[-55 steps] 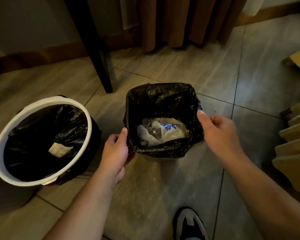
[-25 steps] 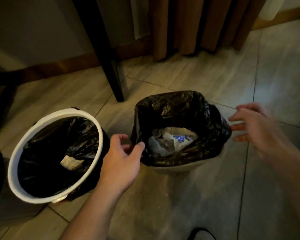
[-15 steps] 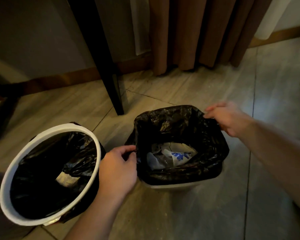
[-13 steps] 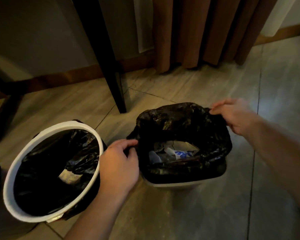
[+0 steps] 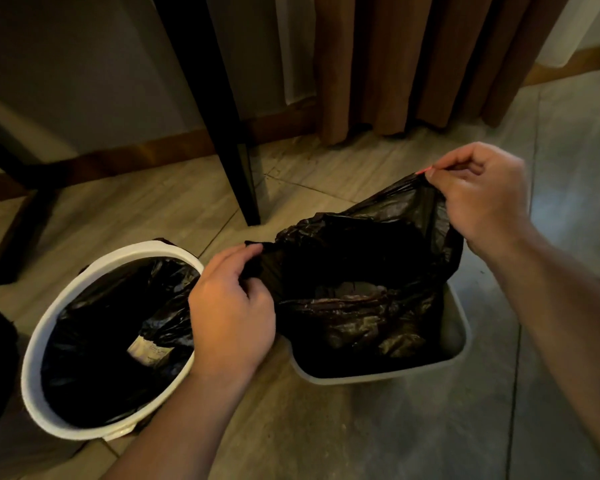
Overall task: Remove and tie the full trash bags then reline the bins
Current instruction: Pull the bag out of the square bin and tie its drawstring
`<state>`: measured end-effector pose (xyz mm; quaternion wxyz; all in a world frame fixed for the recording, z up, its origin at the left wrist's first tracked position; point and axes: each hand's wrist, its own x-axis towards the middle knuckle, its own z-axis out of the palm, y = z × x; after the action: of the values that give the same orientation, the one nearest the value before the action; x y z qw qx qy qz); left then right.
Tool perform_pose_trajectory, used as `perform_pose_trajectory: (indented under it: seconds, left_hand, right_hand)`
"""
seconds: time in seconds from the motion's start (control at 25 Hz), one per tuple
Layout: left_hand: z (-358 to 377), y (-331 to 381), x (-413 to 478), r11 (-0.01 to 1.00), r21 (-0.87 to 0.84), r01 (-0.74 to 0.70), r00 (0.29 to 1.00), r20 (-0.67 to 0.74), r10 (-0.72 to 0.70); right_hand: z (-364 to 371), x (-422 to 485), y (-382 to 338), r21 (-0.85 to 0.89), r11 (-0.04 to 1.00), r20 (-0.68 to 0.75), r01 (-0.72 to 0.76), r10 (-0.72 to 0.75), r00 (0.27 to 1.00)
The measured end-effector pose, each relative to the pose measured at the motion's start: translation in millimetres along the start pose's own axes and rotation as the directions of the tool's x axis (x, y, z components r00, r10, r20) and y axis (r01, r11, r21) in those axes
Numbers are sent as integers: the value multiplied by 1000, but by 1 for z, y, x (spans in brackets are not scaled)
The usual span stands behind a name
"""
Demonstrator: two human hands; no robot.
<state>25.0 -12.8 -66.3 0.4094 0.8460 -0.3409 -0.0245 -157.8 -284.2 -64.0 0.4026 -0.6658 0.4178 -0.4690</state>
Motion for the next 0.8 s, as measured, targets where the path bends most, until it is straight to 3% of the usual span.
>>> perform_pose_trajectory:
  seconds: [0.12, 0.32, 0.4, 0.48, 0.56, 0.72, 0.8]
  left_hand:
    - [0, 5, 11, 997, -40, 68, 996, -48, -70]
    - [-13, 6, 0, 991, 37, -126, 977, -169, 131]
    - [-19, 1, -19, 993, -4, -120, 981, -157, 118]
    - [-23, -1, -31, 991, -118, 61, 994, -79, -70]
    - [-27, -4, -32, 961, -182, 209, 974, -45, -220]
    - [-37, -4, -24, 961, -195, 197, 977, -40, -208]
    - [-42, 2, -26, 978, -148, 146, 989, -18, -150]
  right_hand:
    - [5, 0, 5, -44, 999, -73, -1, -2, 997]
    - [1, 7, -2, 112, 994, -195, 16, 6, 981]
    - [-6, 5, -4, 180, 984, -213, -12, 51, 976]
    - [-10, -2, -6, 166, 981, -138, -102, 125, 982]
    - [-15, -11, -8, 48, 984, -6, -172, 173, 985]
    - [-23, -32, -26, -246, 962, 226, -122, 180, 957]
    - [-26, -40, -38, -446, 895, 380, -33, 222, 898]
